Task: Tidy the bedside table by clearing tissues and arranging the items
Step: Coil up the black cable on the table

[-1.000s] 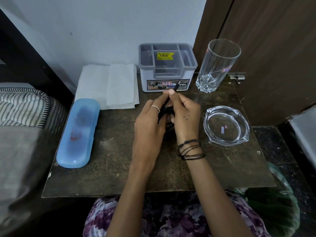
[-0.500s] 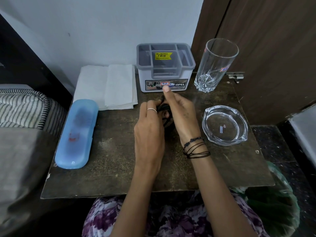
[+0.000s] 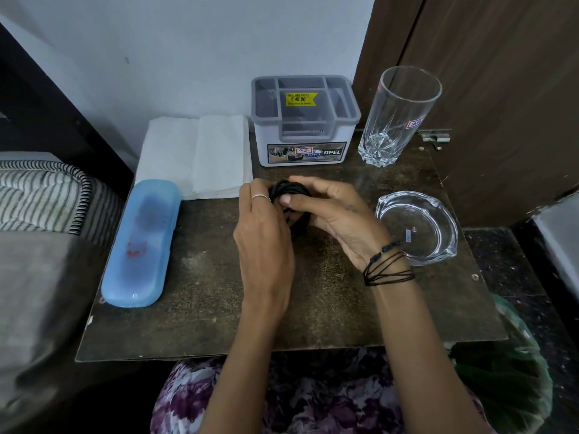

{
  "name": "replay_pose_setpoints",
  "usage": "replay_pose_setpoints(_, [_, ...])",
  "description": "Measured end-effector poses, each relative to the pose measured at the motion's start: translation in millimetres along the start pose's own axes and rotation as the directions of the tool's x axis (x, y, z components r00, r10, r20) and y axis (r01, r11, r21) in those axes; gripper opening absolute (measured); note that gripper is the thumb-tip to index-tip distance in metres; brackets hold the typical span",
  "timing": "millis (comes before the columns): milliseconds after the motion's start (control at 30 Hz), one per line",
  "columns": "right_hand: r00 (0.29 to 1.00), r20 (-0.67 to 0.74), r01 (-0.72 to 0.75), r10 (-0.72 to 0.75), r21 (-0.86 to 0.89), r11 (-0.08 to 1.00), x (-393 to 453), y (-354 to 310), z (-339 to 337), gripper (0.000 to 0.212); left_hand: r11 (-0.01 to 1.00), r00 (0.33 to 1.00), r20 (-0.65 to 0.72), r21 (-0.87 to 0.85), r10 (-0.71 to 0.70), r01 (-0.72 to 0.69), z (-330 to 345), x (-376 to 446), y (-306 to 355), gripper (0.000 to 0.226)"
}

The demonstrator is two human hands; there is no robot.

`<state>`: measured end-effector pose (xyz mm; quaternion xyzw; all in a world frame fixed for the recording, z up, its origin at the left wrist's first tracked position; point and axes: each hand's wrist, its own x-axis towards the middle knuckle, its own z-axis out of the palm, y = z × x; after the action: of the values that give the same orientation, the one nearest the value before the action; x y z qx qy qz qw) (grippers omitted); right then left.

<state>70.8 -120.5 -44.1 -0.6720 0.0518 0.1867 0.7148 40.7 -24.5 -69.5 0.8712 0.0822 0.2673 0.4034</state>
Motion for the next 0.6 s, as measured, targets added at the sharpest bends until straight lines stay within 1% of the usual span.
replay_pose_setpoints(67, [0.999, -0.027, 0.026, -0.025, 0.028, 0.999, 1.7, 2.1, 2.1, 0.052, 1.000, 1.000, -0.008, 0.000, -0.003, 0.003, 0.6, 0.7, -0.9, 0.008])
replay_pose_setpoints(133, [0.996, -0.061, 0.059, -0.059, 0.005, 0.998, 4.6, 4.8, 5.6, 0.053, 1.000, 1.000, -0.021, 0.003, 0.007, -0.007, 0.7, 0.9, -1.6, 0.009])
replay_pose_setpoints(267, [0.982, -0.149, 0.096, -0.117, -0.143, 0.985, 8.8, 8.0, 15.2, 0.056, 1.000, 0.999, -0.041, 0.002, 0.012, -0.012, 0.9, -0.3, -0.7, 0.008])
replay_pose_setpoints(333, [0.959, -0.223, 0.109, -0.176, -0.285, 0.952, 8.7, 7.7, 19.9, 0.053, 1.000, 0.999, -0.049, -0.021, 0.019, -0.020, 1.3, -0.9, 2.2, 0.008])
replay_pose_setpoints(400, [0.922, -0.298, 0.106, -0.246, -0.416, 0.903, 6.3, 7.1, 24.9, 0.045, 0.999, 0.999, -0.051, -0.049, 0.018, -0.021, 1.4, -0.8, 4.8, 0.009])
replay_pose_setpoints(467, [0.893, -0.346, 0.109, -0.287, -0.452, 0.885, 4.3, 8.4, 30.4, 0.041, 0.997, 0.999, -0.049, -0.074, 0.002, -0.006, 1.4, -0.2, 6.3, 0.008])
replay_pose_setpoints(600, [0.843, -0.418, 0.139, -0.338, -0.439, 0.888, 2.8, 11.1, 38.2, 0.033, 0.991, 0.999, -0.030, -0.130, -0.040, 0.036, 0.9, -0.5, 7.8, 0.005])
